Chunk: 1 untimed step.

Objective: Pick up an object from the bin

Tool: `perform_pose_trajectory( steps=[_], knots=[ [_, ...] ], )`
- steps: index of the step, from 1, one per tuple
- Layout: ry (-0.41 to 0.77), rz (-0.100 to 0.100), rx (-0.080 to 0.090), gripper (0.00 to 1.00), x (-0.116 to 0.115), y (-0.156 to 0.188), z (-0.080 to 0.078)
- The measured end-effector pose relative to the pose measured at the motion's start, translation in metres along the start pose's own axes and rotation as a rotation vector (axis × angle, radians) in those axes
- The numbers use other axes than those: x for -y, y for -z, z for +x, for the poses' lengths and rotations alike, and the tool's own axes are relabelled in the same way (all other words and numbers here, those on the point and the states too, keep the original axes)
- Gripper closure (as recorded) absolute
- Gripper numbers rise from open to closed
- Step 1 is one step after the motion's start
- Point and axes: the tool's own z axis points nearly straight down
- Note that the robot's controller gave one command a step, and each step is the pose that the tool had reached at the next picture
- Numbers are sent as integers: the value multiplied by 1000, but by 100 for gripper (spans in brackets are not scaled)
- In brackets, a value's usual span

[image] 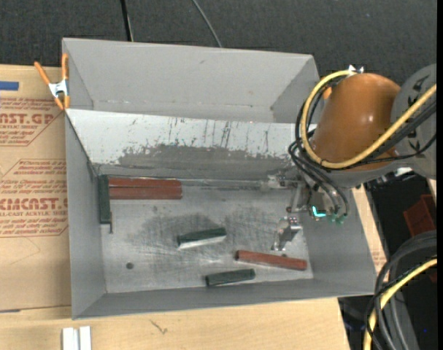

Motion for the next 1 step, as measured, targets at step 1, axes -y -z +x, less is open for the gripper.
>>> perform_pose_trajectory(
  steps=[1],
  knots=[
    [1,1,7,0,0,3,-2]
  ],
)
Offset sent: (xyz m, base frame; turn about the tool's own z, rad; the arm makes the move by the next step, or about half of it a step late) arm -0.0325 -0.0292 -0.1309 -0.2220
